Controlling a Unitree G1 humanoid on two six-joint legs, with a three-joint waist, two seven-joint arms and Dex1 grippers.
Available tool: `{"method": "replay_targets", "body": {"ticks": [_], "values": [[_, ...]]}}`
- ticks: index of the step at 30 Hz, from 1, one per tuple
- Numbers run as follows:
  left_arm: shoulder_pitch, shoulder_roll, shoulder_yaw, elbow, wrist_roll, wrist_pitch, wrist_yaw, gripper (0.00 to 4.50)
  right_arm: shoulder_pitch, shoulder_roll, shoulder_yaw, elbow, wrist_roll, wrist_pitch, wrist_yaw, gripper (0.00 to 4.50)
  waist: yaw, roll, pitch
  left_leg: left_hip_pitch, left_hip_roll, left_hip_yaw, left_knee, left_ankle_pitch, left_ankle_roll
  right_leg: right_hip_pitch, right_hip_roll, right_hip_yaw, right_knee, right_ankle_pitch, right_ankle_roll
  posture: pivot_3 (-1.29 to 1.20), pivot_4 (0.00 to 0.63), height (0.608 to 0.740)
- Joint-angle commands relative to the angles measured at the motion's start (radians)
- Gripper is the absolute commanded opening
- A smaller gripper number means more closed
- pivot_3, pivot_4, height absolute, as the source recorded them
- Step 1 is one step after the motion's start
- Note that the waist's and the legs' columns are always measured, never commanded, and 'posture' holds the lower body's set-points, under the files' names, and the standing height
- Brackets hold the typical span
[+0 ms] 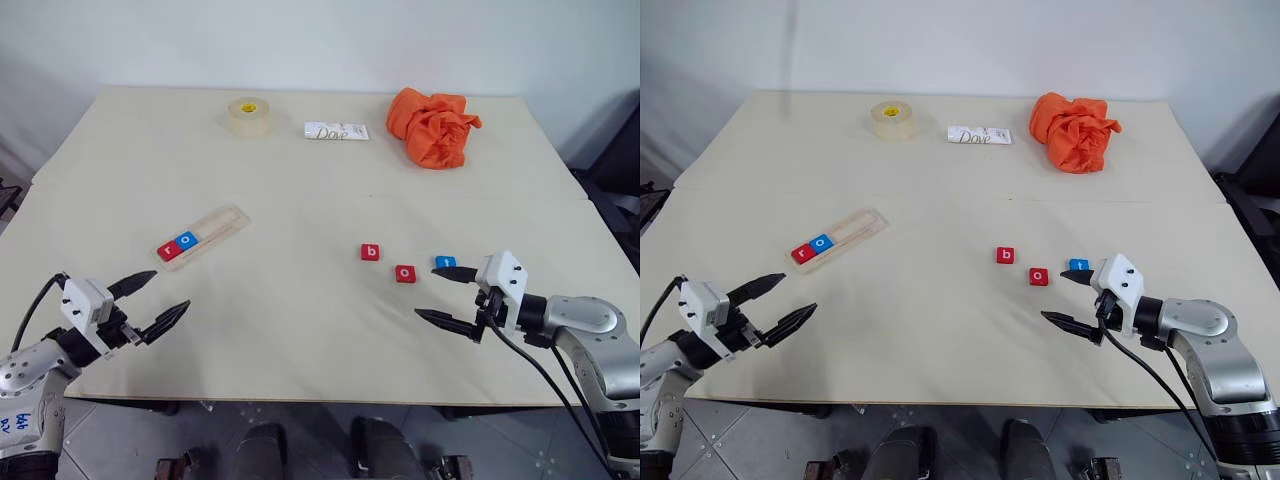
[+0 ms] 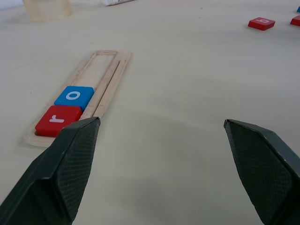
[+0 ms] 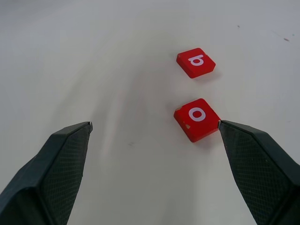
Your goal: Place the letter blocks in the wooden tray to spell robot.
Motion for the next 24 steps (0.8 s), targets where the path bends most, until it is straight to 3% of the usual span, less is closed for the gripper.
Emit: {"method": "replay_targets", "body": {"ticks": [1, 9, 15, 20, 24], "values": [[-0.023, 0.0, 0.018, -0.014, 0.004, -0.022, 0.022, 4.5, -0.017, -0.001, -0.013, 0.003, -0.002, -0.03, 0.002, 4.48, 0.0, 0.0, 0.0, 0.0, 0.0, 0.0, 0.0, 0.0, 0.0, 0.0, 0.0, 0.0, 0.0, 0.0, 0.0, 0.0, 0.15, 0.74], [0.063, 0.03, 0.072, -0.107, -0.002, 0.116, 0.121, 4.5, -0.077, 0.005, 0.003, 0.042, -0.001, -0.052, 0.014, 4.48, -0.007, 0.0, 0.0, 0.0, 0.0, 0.001, 0.0, 0.0, 0.0, 0.0, 0.0, 0.0, 0.0, 0.0, 0.0, 0.0, 0.15, 0.74], [0.18, 0.083, 0.19, -0.117, -0.051, 0.158, 0.046, 4.5, -0.148, 0.014, 0.03, 0.076, 0.001, -0.071, 0.04, 4.48, -0.01, 0.0, 0.0, 0.0, 0.001, 0.0, 0.0, 0.0, -0.001, -0.001, 0.0, 0.0, 0.0, 0.0, 0.0, 0.0, 0.15, 0.74], [0.137, 0.119, 0.195, -0.051, -0.021, 0.165, 0.045, 4.5, -0.202, 0.035, 0.053, 0.095, -0.004, -0.076, 0.051, 4.48, -0.004, 0.001, 0.001, 0.0, 0.001, 0.0, 0.0, 0.0, -0.001, -0.001, 0.0, 0.0, 0.0, -0.001, -0.001, 0.0, 0.15, 0.74], [-0.005, 0.171, 0.135, 0.092, 0.006, 0.174, 0.01, 4.5, -0.23, 0.054, 0.075, 0.102, -0.006, -0.078, 0.053, 4.48, 0.002, 0.001, 0.001, 0.0, 0.0, 0.0, 0.0, 0.0, -0.001, -0.001, 0.0, -0.001, 0.0, -0.001, -0.001, 0.0, 0.15, 0.74]]}}
